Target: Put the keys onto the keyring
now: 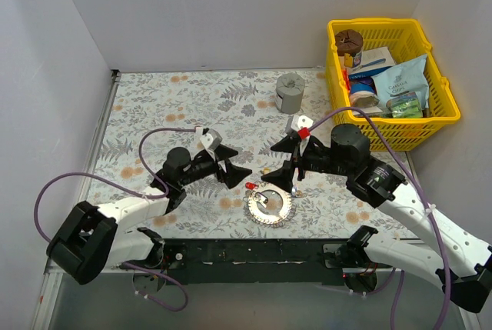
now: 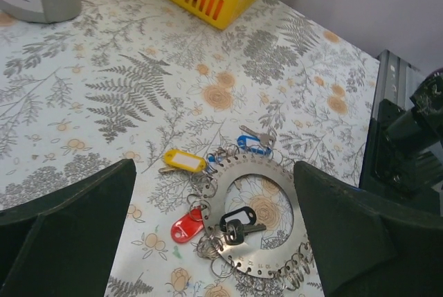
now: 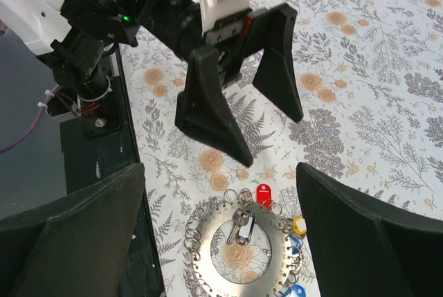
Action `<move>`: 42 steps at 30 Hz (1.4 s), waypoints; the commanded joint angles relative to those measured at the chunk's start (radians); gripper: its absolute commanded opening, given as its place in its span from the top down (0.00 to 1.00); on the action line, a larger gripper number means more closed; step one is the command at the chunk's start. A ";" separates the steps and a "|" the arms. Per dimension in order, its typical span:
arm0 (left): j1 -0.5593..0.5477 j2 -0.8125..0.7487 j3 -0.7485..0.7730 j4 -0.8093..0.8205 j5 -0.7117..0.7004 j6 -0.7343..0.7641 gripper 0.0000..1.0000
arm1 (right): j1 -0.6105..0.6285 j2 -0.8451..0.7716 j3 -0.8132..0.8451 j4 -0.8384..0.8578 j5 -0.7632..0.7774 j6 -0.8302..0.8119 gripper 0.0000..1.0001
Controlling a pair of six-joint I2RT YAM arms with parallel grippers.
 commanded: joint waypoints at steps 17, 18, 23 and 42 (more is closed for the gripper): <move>0.416 -0.273 0.294 -0.600 -0.134 -0.393 0.02 | -0.278 -0.150 -0.143 -0.035 0.195 0.270 0.02; 0.416 -0.260 0.335 -0.684 -0.142 -0.388 0.02 | -0.292 -0.165 -0.147 -0.040 0.201 0.278 0.02; 0.416 -0.242 0.480 -0.859 -0.199 -0.300 0.02 | -0.324 -0.270 -0.184 -0.040 0.310 0.313 0.02; 0.416 -0.300 0.370 -0.757 -0.358 -0.212 0.02 | -0.324 -0.331 -0.279 0.083 0.660 0.265 0.02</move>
